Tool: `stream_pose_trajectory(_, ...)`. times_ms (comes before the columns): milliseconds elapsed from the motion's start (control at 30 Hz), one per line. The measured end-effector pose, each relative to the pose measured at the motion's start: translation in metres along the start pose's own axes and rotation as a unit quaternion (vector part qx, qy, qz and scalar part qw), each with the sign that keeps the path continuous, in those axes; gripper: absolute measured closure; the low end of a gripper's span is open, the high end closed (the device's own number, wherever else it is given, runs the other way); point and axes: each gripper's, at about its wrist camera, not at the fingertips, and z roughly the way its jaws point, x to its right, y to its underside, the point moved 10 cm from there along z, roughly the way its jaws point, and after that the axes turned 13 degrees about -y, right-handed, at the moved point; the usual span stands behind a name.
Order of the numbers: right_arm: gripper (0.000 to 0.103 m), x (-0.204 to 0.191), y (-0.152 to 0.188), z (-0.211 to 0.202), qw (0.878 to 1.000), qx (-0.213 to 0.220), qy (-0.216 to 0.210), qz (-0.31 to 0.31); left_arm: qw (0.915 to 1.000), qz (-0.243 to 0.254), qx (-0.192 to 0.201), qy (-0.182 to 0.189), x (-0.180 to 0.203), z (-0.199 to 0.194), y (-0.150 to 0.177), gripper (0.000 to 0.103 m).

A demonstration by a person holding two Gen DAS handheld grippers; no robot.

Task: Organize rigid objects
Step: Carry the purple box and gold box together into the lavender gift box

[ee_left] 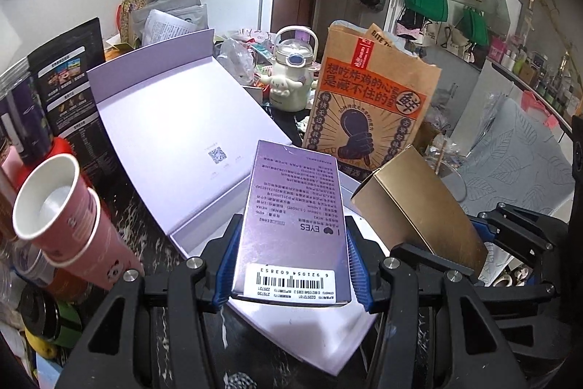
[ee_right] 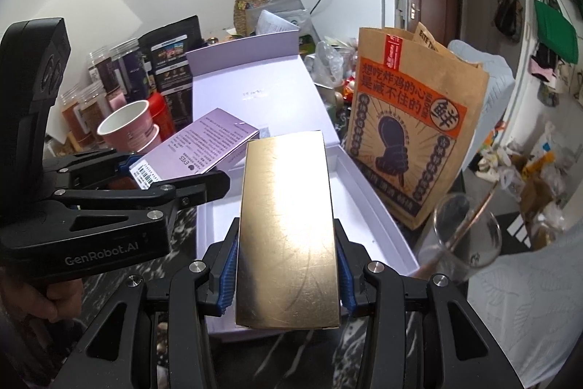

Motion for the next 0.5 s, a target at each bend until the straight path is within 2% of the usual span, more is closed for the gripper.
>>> stream_pose_trajectory(500,0.059,0.031,-0.023,0.04,1.0,-0.023,0.011,0.006,0.9994,0.009,-0.025,-0.02,-0.012,0.052,-0.02,0.051)
